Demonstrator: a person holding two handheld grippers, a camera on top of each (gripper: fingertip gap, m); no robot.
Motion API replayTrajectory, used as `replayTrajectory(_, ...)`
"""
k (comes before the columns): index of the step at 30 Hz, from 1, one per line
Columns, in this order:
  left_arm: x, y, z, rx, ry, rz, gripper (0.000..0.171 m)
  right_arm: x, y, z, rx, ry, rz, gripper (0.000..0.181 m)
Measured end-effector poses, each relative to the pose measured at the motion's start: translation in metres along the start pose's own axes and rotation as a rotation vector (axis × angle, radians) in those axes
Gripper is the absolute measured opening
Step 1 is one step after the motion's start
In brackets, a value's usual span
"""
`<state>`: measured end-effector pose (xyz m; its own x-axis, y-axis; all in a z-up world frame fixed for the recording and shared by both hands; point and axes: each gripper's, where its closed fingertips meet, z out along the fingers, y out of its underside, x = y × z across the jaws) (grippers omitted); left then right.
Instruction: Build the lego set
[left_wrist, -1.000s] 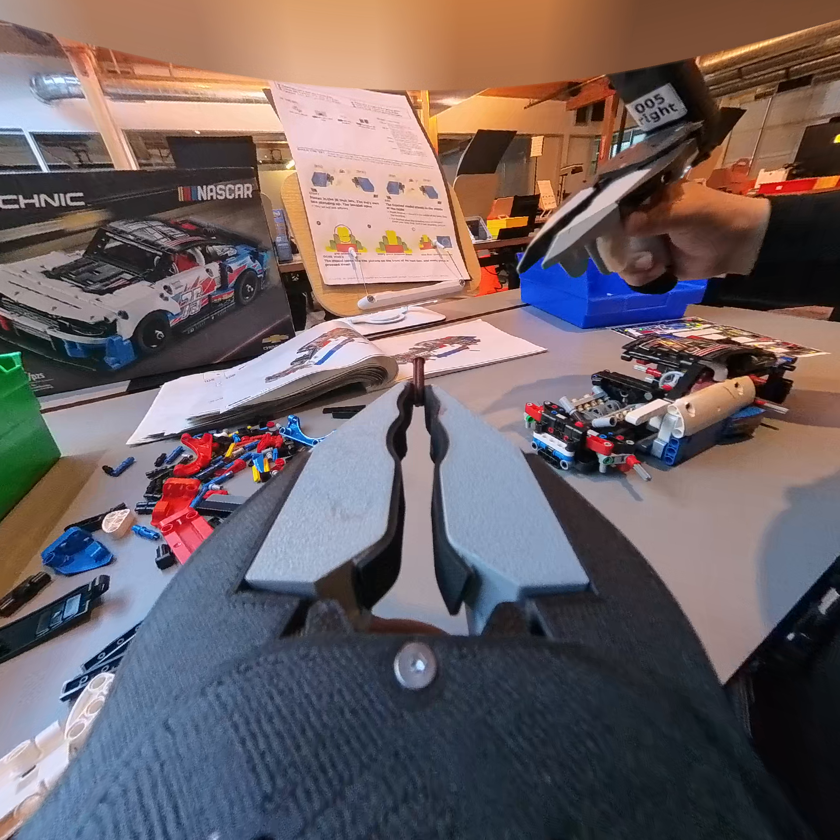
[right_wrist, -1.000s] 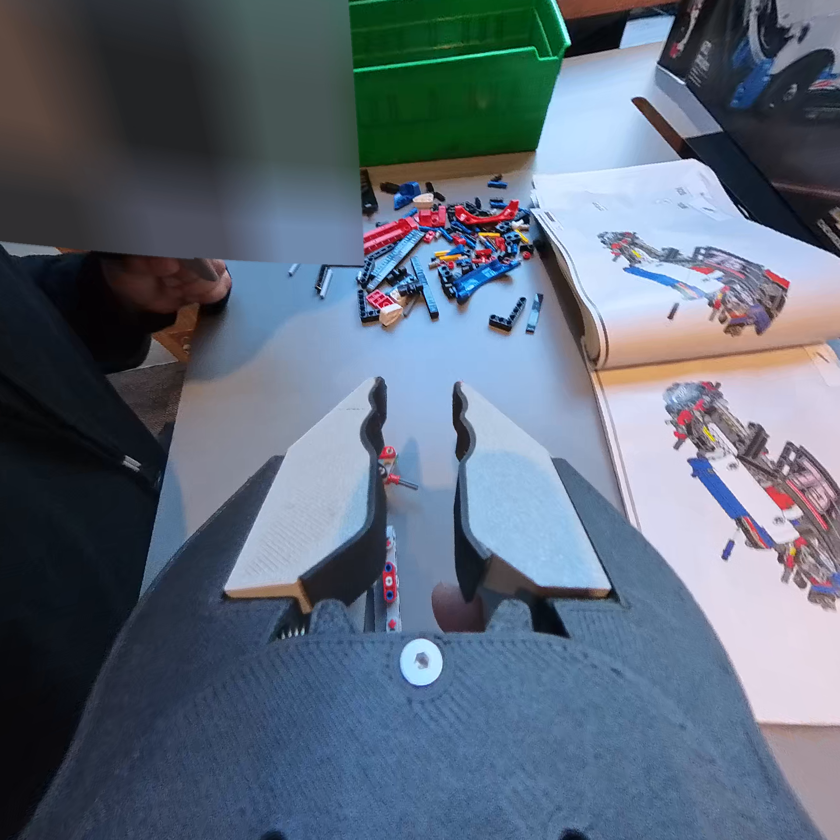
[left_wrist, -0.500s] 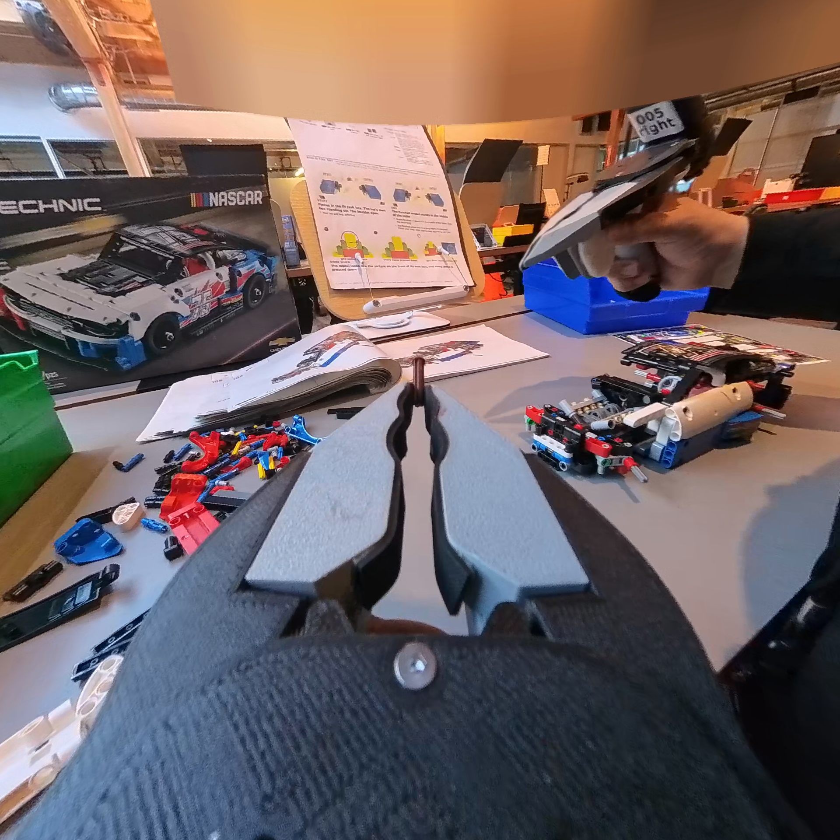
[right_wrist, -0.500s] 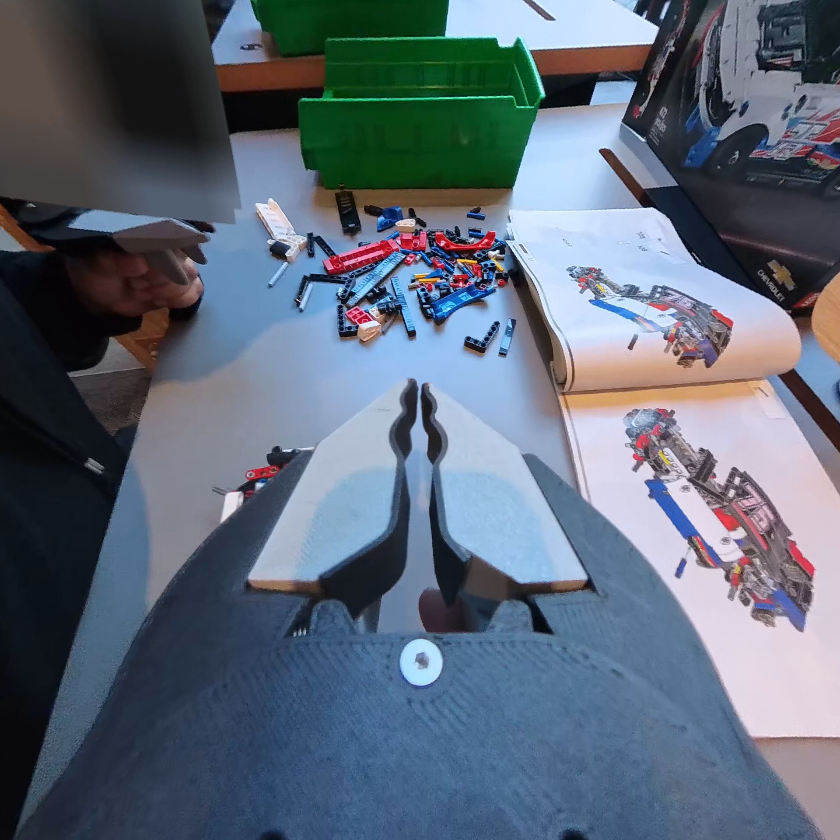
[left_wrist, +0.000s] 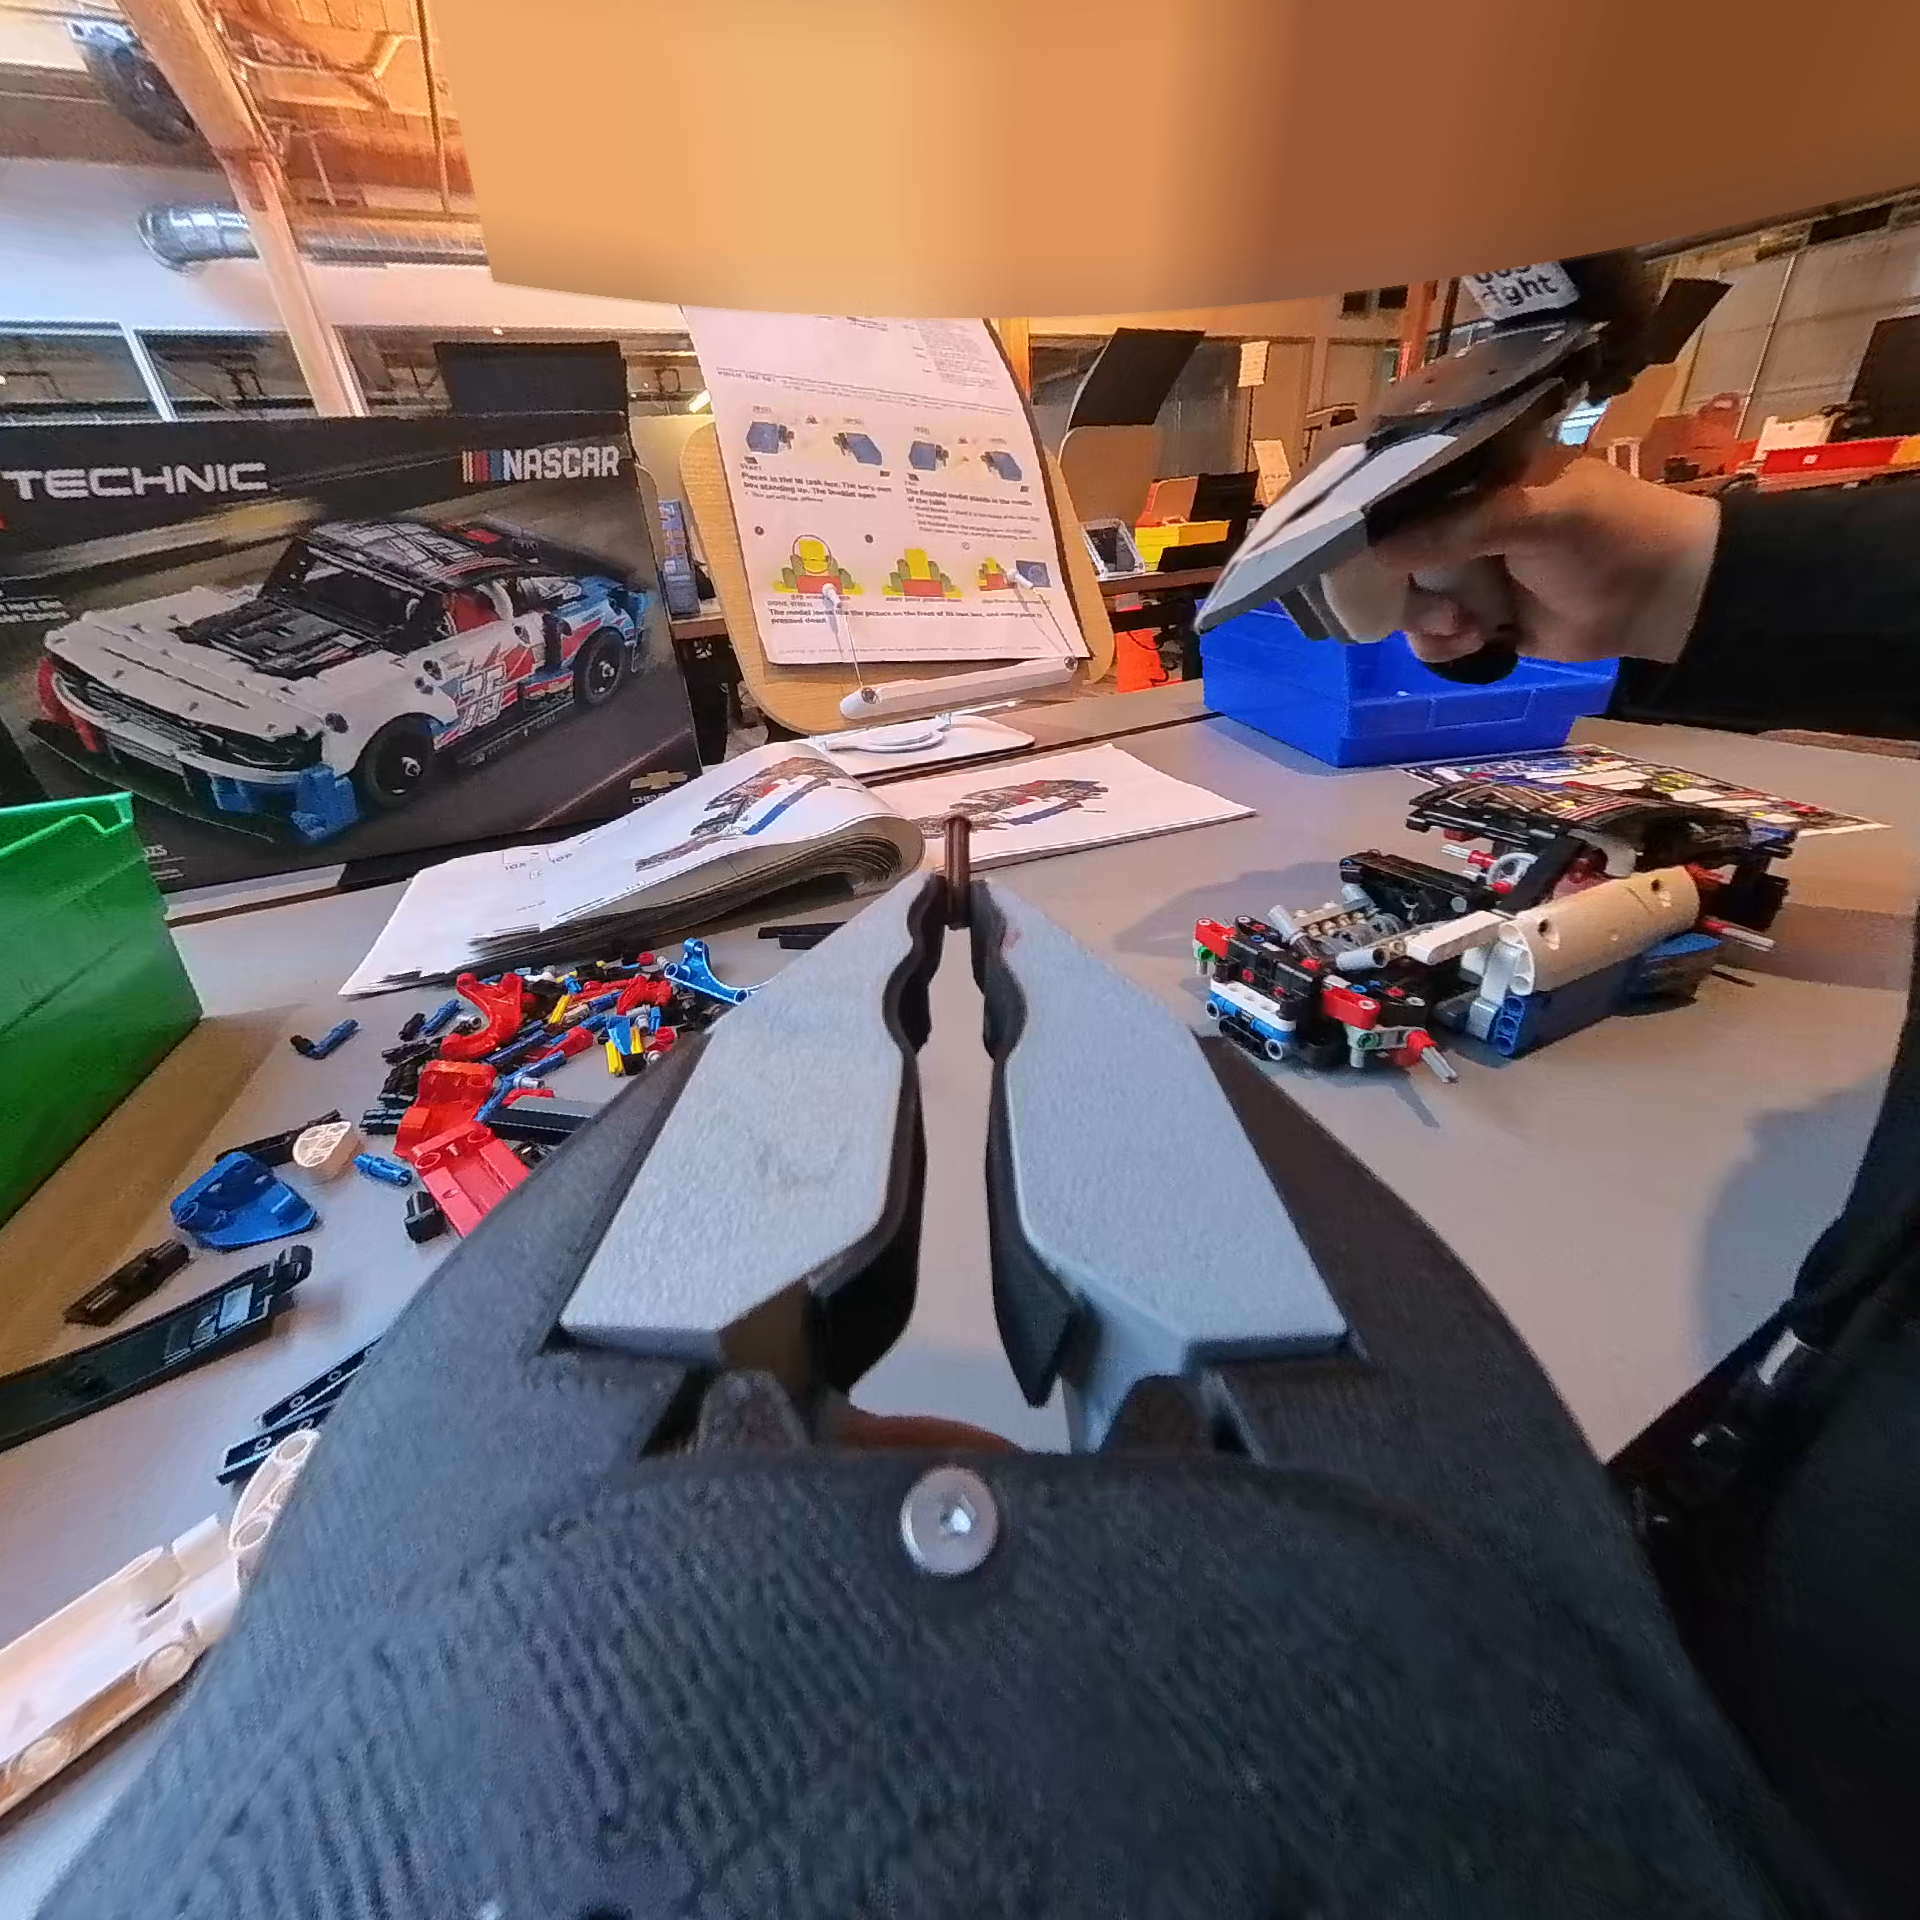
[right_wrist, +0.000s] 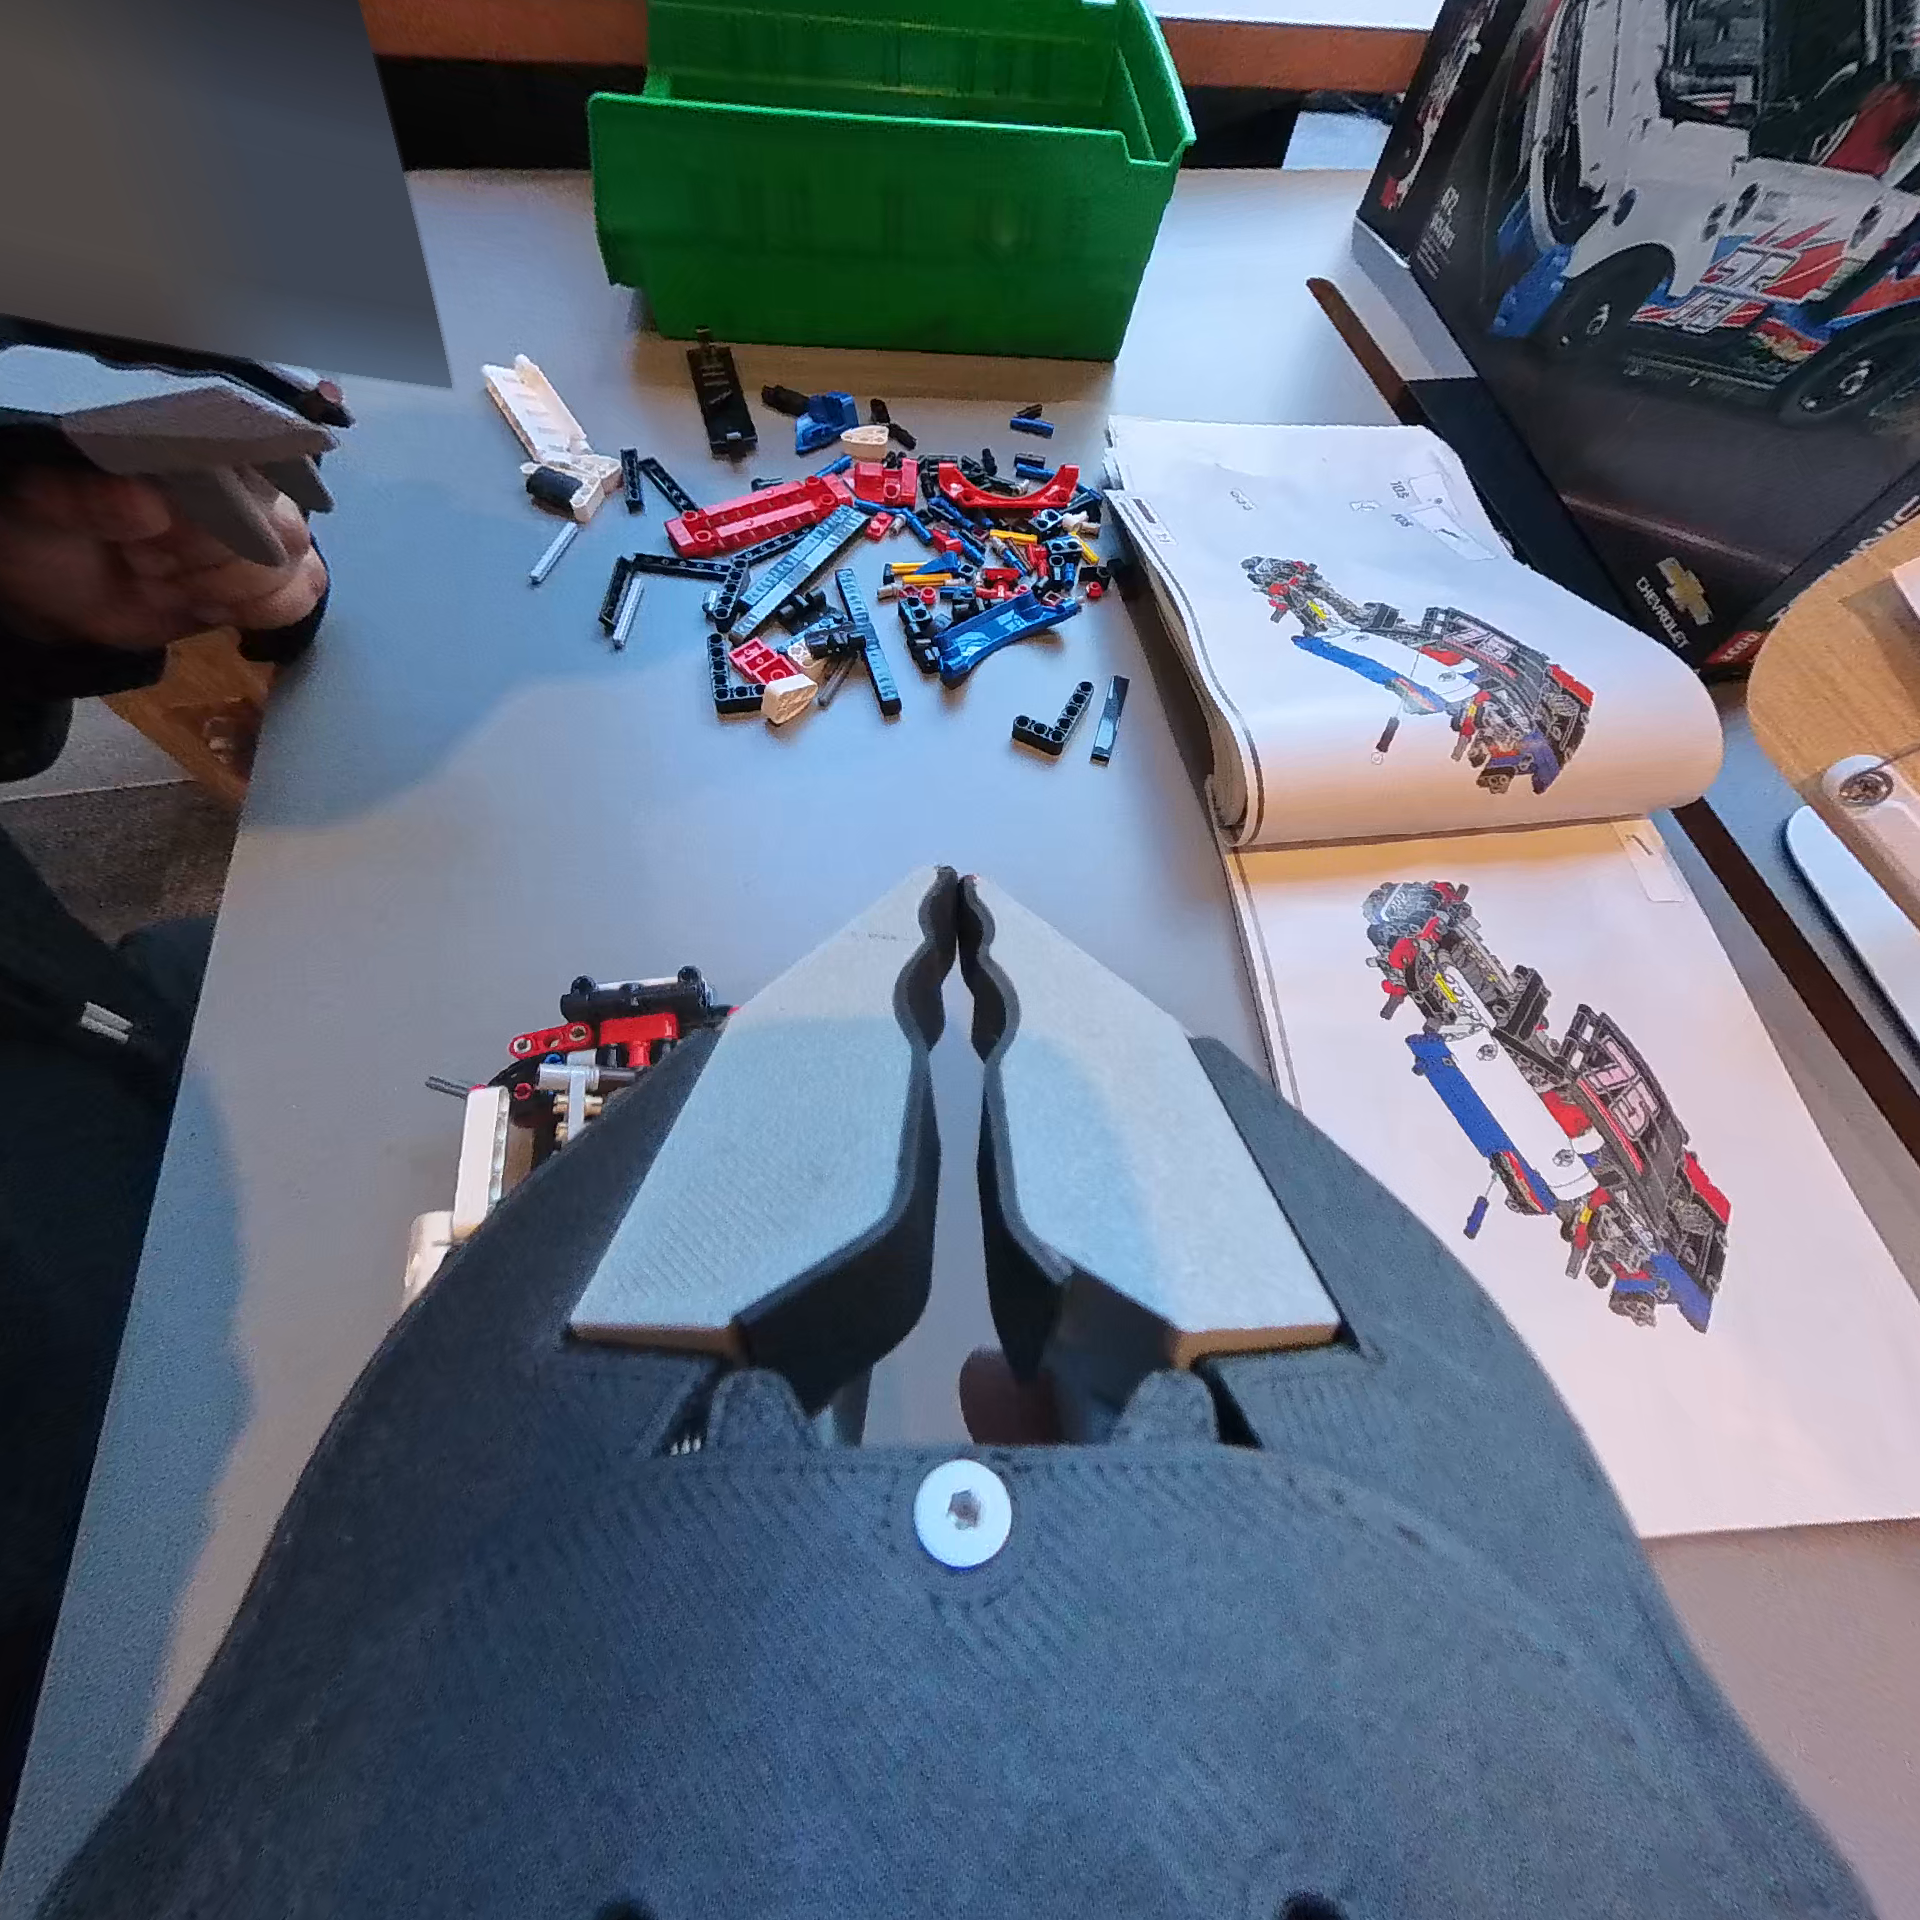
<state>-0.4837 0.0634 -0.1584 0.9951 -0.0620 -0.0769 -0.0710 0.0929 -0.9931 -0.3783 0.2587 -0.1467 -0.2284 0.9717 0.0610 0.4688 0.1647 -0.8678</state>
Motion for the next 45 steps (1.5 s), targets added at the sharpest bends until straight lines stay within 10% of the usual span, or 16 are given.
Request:
replayTrajectory(33,0.005,0.014,0.012,-0.106,0.021,0.026,0.002,0.015,0.024,-0.051,0.079,0.164,0.019,0.002)
replayTrajectory(45,0.039,0.028,0.032,-0.212,0.197,-0.013,0.002,-0.029,0.032,-0.089,0.139,0.105,0.030,0.007)
